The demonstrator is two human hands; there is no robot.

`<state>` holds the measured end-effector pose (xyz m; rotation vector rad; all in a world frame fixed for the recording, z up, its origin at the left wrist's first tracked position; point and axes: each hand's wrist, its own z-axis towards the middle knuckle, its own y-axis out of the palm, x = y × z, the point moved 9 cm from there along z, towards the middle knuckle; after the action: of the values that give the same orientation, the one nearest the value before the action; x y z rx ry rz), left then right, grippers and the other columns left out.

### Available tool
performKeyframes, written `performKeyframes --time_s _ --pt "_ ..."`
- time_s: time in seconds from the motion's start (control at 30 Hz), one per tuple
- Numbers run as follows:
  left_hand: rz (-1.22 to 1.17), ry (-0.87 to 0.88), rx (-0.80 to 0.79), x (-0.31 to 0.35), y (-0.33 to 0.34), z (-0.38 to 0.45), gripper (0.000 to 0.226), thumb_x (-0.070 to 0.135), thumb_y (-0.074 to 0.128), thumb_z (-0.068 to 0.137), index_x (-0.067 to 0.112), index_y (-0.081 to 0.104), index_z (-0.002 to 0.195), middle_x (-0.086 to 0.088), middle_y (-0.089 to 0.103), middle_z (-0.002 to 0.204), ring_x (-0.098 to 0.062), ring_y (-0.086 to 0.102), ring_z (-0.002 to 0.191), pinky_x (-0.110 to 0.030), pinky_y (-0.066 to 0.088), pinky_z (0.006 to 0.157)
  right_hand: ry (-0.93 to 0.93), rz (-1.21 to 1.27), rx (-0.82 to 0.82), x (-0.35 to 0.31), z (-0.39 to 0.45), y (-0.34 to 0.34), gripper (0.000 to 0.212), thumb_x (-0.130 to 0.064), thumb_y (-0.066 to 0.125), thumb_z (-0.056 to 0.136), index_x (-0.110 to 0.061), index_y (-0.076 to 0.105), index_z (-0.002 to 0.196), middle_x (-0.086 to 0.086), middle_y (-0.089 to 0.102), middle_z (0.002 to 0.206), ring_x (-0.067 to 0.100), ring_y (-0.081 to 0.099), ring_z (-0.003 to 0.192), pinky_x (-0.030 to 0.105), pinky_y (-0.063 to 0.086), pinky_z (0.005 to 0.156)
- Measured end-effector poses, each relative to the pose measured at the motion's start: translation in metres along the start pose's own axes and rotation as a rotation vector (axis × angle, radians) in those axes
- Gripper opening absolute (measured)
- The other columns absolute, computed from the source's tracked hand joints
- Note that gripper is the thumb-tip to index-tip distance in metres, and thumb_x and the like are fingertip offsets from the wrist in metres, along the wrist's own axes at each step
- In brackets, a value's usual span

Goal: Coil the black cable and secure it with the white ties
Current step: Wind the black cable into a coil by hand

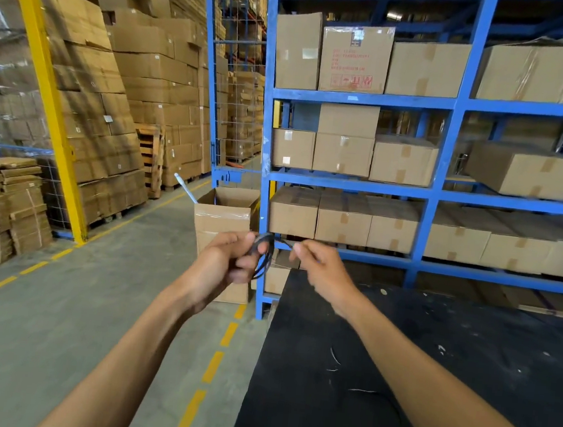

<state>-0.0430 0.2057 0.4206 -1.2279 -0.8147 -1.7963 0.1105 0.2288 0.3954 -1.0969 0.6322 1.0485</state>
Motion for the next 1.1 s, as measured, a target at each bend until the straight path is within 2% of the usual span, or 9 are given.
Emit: performKeyframes --time_s 0.13,0.2,0.3,0.43,0.53,0.73,0.8,0.93,1.1 --pt "-0.376 0.172 0.054 0.023 -0.007 0.007 0.032 0.019 0.034 0.102 0.003 0.062 0.11 0.004 0.044 0.064 -0.007 0.035 0.049 -0.02 0.031 0.05 0.038 -0.029 -0.159 0.019 -0.03 0.056 0.037 -0.032 0.041 0.105 -0.012 0.063 0.084 -0.015 0.052 0.063 -0.004 0.047 0.056 0.012 0.031 0.051" --pt "-0.319 0.273 0.142 0.031 -0.018 0.011 0.03 0.016 0.036 0.103 0.003 0.062 0.112 0.001 0.051 0.071 -0.01 0.04 0.055 -0.02 0.038 0.056 0.015 -0.04 -0.295 0.008 -0.052 0.079 0.038 -0.025 0.039 0.107 -0.001 0.063 0.088 -0.02 0.052 0.055 -0.002 0.042 0.05 0.013 0.031 0.054" --pt "0.291 0.35 0.313 0.034 -0.028 0.009 0.028 0.013 0.045 0.101 0.002 0.066 0.085 -0.005 0.055 0.067 -0.01 0.046 0.058 -0.017 0.04 0.062 -0.108 -0.028 -0.354 -0.022 -0.071 0.084 0.04 -0.019 0.039 0.107 0.009 0.06 0.087 -0.032 0.054 0.053 -0.001 0.037 0.05 0.01 0.033 0.056" --pt "0.972 0.352 0.319 0.011 -0.028 -0.001 0.028 0.014 0.051 0.098 0.006 0.061 0.073 0.005 0.057 0.061 -0.009 0.052 0.055 -0.02 0.041 0.058 -0.266 -0.097 -0.186 -0.05 -0.063 0.048 0.031 -0.022 0.049 0.103 -0.007 0.065 0.081 -0.012 0.058 0.067 0.002 0.05 0.063 0.021 0.038 0.062" --pt "0.791 0.169 0.166 -0.014 -0.035 -0.002 0.033 0.016 0.047 0.099 0.0 0.066 0.078 0.002 0.053 0.055 -0.013 0.047 0.047 -0.027 0.04 0.054 -0.26 -0.129 -0.01 -0.048 -0.043 0.007 0.024 -0.027 0.052 0.1 -0.016 0.066 0.084 0.004 0.061 0.072 0.017 0.056 0.067 0.028 0.044 0.064" --pt "0.197 -0.074 -0.076 -0.012 0.004 -0.007 0.033 0.016 0.037 0.102 0.002 0.06 0.083 0.012 0.031 0.047 -0.003 0.02 0.041 -0.015 0.016 0.04 -0.18 0.026 0.141 -0.036 -0.012 -0.024 0.014 -0.018 0.062 0.096 -0.013 0.072 0.089 -0.017 0.067 0.069 -0.007 0.06 0.069 0.007 0.046 0.065" --pt "-0.036 -0.069 -0.07 0.0 0.007 -0.005 0.029 0.022 0.04 0.098 0.006 0.058 0.082 0.012 0.03 0.049 -0.002 0.02 0.04 -0.018 0.013 0.04 -0.143 0.096 0.102 -0.026 -0.015 -0.009 0.02 -0.02 0.054 0.1 -0.015 0.071 0.089 -0.022 0.058 0.055 -0.006 0.053 0.053 0.007 0.039 0.052" --pt "-0.384 0.058 -0.02 0.023 0.006 0.005 0.036 0.025 0.035 0.101 0.004 0.064 0.101 0.008 0.034 0.056 -0.003 0.029 0.041 -0.016 0.024 0.043 -0.026 0.273 -0.048 -0.001 -0.038 0.04 0.033 -0.031 0.045 0.103 -0.012 0.071 0.097 0.003 0.032 0.057 0.004 0.026 0.043 0.015 0.025 0.041" --pt "-0.288 0.258 0.132 0.027 0.0 0.022 0.028 0.015 0.039 0.102 0.001 0.059 0.116 0.002 0.05 0.068 -0.008 0.044 0.054 -0.02 0.042 0.056 -0.03 0.299 -0.253 -0.007 -0.073 0.074 0.032 -0.026 0.041 0.106 -0.024 0.072 0.099 0.008 0.019 0.061 0.008 0.018 0.046 0.02 0.018 0.042"
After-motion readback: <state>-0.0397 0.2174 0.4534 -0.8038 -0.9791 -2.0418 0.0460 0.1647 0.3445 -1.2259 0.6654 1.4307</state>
